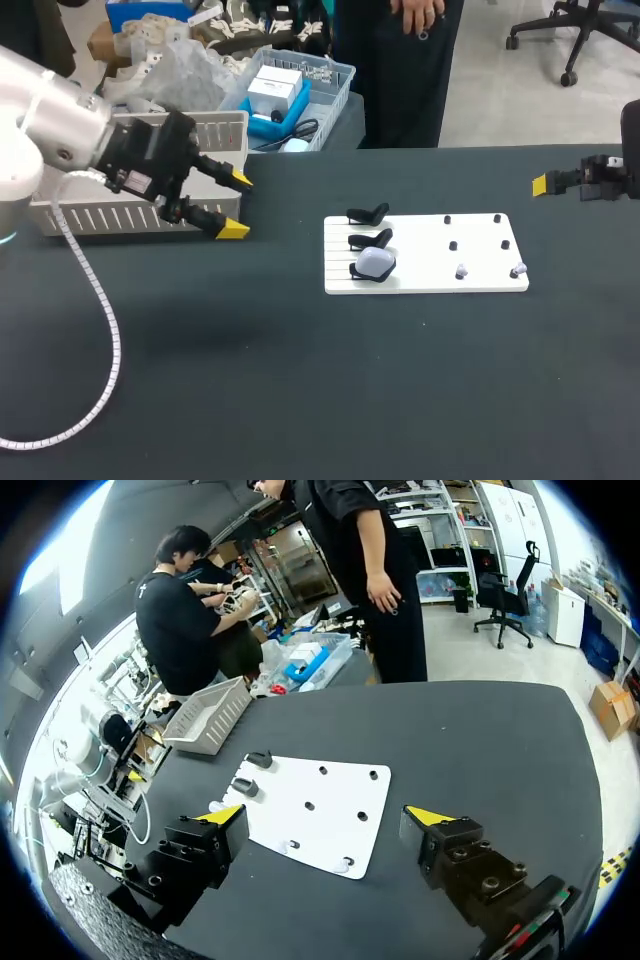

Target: Pick up each earbud case from the left stands, insert the matching earbuds, close the lid, and place the case in the box.

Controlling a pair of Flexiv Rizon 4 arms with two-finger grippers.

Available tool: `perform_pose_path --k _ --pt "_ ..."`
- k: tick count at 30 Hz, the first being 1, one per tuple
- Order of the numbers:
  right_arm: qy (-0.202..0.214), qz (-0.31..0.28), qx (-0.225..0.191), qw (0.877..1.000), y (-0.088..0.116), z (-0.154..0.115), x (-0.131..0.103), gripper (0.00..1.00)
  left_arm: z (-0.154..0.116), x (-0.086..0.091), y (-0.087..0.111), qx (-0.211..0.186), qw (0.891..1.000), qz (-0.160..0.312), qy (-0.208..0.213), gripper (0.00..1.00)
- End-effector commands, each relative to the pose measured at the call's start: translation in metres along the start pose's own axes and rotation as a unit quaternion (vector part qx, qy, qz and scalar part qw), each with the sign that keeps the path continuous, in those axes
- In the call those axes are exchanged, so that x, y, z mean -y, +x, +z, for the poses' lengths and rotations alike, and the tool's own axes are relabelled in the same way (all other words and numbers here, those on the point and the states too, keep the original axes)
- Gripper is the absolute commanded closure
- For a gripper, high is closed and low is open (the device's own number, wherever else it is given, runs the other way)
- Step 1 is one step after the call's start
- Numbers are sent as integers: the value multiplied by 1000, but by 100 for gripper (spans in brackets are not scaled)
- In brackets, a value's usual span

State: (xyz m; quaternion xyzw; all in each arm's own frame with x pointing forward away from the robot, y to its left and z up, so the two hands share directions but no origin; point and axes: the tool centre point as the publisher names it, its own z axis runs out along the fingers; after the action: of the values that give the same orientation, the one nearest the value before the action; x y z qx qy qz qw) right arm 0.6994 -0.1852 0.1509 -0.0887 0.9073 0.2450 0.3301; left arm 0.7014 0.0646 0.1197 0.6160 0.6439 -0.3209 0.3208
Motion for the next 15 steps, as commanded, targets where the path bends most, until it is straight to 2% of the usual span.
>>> perform_pose_path --k 1,5,15 --pt "-1 0 0 1000 0 0 1 0 21 -10 -1 -1 1000 -17 -15 0" --pt "-1 0 0 1000 0 0 1 0 32 -14 -1 -1 999 -22 -30 0" --pt "-1 0 0 1000 0 0 1 0 63 -5 -5 17 999 2 -41 0"
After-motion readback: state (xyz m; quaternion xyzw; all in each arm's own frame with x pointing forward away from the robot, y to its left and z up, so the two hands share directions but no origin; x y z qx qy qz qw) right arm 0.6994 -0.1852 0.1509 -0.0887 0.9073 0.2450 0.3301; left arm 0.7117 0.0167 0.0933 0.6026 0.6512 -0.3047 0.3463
